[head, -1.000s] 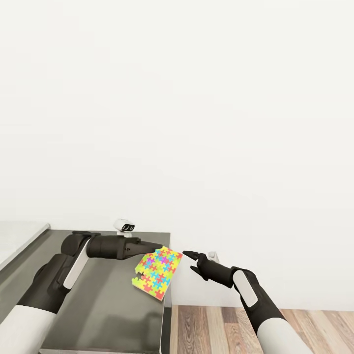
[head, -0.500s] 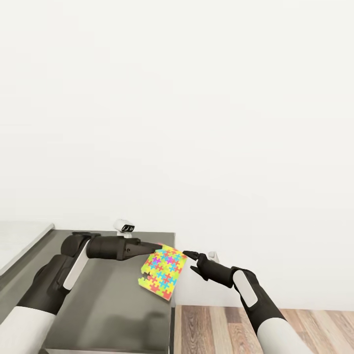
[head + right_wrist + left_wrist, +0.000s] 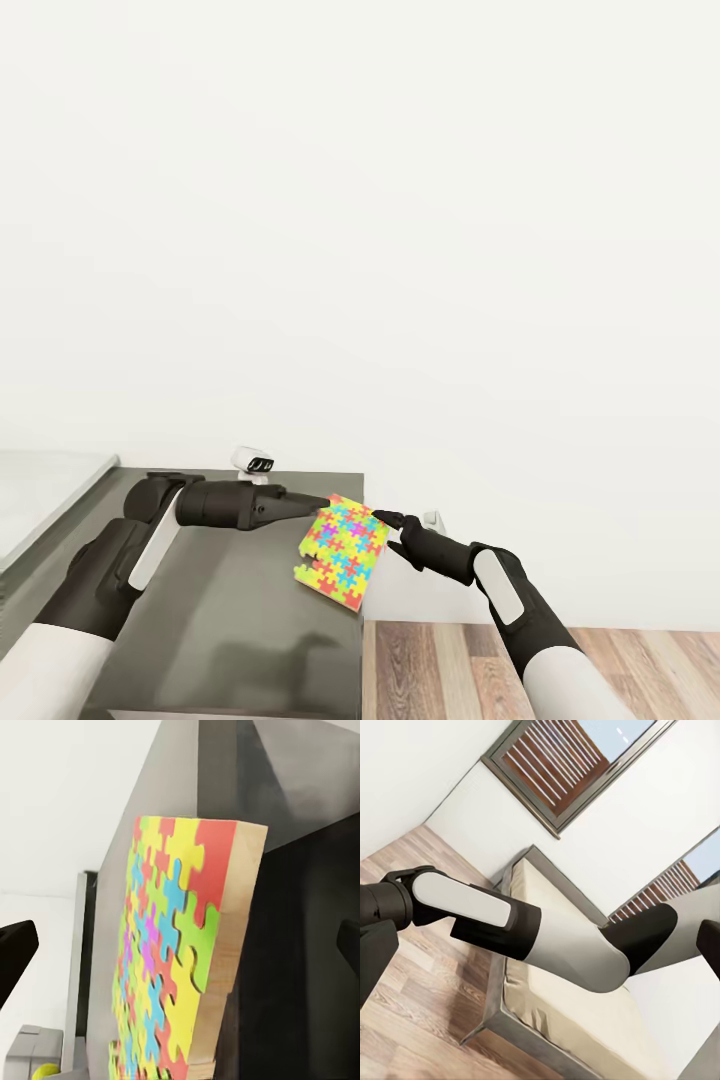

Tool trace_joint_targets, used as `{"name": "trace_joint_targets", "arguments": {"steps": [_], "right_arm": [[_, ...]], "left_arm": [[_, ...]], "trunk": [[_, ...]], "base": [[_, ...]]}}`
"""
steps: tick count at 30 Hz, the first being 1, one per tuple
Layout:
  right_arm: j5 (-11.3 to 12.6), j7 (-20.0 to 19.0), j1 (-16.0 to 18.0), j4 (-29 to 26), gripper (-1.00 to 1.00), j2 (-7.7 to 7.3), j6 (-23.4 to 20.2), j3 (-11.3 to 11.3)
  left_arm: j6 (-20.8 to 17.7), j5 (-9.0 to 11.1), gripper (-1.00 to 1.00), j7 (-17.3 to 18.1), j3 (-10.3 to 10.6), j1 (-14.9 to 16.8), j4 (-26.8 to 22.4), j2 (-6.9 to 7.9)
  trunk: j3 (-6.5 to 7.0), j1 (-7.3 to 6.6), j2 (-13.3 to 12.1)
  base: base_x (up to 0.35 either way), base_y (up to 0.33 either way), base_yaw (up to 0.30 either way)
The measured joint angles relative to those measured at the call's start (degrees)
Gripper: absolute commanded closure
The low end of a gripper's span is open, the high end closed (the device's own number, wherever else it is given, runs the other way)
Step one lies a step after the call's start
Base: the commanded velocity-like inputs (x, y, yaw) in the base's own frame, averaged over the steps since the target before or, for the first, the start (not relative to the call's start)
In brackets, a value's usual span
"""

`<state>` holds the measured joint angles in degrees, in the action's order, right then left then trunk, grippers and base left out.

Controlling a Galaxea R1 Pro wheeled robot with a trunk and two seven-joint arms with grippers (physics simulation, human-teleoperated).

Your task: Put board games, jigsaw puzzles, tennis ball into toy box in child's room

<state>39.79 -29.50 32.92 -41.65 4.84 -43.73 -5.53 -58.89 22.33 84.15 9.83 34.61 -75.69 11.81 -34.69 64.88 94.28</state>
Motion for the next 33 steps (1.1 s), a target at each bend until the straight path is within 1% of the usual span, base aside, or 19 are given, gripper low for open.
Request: {"name": "trace_joint_targets", "arguments": {"steps": [8,27,28,31,32,33], "right_arm": [[0.0,0.0,0.0,0.0,-1.00,0.00,0.0,0.0],[0.0,0.0,0.0,0.0,-1.00,0.01,0.0,0.0],[0.0,0.0,0.0,0.0,1.00,0.01,0.0,0.0],[0.0,0.0,0.0,0.0,1.00,-0.01,0.0,0.0],[0.7,0.0,0.0,0.0,1.00,-0.01,-0.2,0.0],[0.8,-0.1,0.0,-0.1,1.00,-0.04,-0.2,0.0]], "left_arm": [[0.1,0.0,-1.00,0.0,0.0,0.0,0.0,0.00],[0.1,0.0,-1.00,0.0,0.0,0.0,0.0,0.00],[0.1,0.0,-1.00,0.0,0.0,0.0,0.0,0.00],[0.1,0.0,-1.00,0.0,0.0,0.0,0.0,0.00],[0.1,0.0,-1.00,0.0,0.0,0.0,0.0,0.00],[0.1,0.0,-1.00,0.0,0.0,0.0,0.0,0.03]], "trunk": [[0.00,0.00,0.0],[0.00,0.00,0.0],[0.00,0.00,0.0],[0.00,0.00,0.0],[0.00,0.00,0.0],[0.00,0.00,0.0]], "base": [[0.000,0.142,0.000],[0.000,0.010,0.000],[0.000,0.000,0.000],[0.000,0.000,0.000],[0.000,0.000,0.000],[0.000,0.000,0.000]]}}
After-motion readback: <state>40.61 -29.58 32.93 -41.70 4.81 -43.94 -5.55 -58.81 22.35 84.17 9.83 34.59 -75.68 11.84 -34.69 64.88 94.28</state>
